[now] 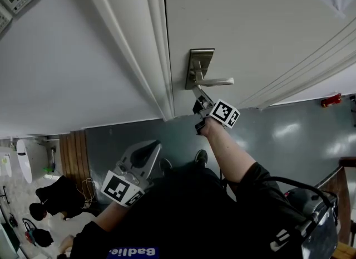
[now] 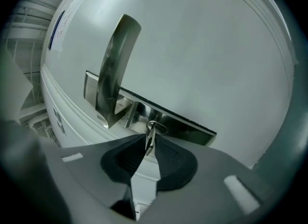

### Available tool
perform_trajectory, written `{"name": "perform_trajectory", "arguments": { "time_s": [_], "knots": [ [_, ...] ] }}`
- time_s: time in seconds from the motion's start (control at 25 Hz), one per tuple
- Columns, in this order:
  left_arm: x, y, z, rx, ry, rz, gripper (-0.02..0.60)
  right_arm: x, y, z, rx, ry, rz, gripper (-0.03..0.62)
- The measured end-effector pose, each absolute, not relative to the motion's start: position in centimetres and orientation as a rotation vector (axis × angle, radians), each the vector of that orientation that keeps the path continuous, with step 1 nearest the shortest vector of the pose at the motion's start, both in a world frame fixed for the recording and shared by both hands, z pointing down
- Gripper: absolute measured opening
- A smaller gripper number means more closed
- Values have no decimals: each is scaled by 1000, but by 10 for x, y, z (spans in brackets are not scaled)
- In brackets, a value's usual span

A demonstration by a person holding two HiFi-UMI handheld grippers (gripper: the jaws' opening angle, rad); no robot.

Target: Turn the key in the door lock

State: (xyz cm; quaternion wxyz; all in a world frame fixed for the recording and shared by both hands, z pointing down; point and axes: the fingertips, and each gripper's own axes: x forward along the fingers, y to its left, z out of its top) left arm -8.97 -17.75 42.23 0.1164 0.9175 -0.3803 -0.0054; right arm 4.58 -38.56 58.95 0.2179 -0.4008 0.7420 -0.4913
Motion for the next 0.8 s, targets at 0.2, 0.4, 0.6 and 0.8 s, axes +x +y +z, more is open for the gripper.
{"name": "perform_trajectory", "arguments": {
  "time_s": [0.2, 0.4, 0.6, 0.8],
  "knots": [
    [-94, -178, 428, 2671, -1120, 4, -6, 45, -388, 589, -1068, 2031, -1354, 34],
    [-97, -178, 434, 2668, -1109, 34, -6, 44, -392, 586, -1122, 2154, -1274, 44],
    [-100, -178, 435, 2670, -1104, 38, -6, 39, -392, 589, -1356, 2410, -1110, 41],
    [-101, -176, 435, 2664, -1097, 35, -6, 37, -391, 590, -1630, 2636, -881, 38]
  ]
}}
